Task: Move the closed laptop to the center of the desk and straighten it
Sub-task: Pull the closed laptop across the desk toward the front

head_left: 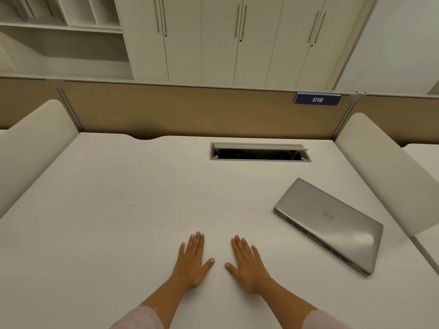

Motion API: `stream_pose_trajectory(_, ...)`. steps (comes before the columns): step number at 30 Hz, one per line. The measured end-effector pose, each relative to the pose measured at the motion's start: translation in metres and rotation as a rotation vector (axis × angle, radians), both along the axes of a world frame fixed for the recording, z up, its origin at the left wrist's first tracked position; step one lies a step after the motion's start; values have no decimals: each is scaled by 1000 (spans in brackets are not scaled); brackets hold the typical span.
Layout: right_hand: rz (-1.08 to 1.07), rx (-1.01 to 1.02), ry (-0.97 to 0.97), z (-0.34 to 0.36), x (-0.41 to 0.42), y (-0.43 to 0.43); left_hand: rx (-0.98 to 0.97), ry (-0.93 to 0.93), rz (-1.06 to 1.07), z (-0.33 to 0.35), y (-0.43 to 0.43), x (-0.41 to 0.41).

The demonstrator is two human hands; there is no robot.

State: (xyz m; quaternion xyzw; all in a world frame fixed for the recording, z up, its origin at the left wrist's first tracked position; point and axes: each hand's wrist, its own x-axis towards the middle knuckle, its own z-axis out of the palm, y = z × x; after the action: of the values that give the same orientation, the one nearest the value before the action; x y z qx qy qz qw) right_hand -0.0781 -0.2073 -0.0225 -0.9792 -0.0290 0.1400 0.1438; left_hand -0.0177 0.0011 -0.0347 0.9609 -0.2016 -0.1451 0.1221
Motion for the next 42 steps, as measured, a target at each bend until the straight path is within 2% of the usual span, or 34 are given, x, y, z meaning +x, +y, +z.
stream_pose_trajectory(5, 3, -9, -11, -1, 0, 1, 14, -62, -33, -3, 3, 1)
stream_pose_trajectory(19, -67, 20, -73, -13, -2, 2, 36, -72, -76, -8, 4, 5)
stream_pose_trajectory(26, -126, 64, -56, -9, 6, 8, 3, -26, -45, -3, 3, 11)
stream_pose_trajectory(31, -181, 108, -121, 4, 17, 5, -34, 18, -74, 0, 0, 24)
stream_pose_trajectory(42, -396, 150, -256, 36, 39, -59, -138, 48, -148, 23, -56, 44)
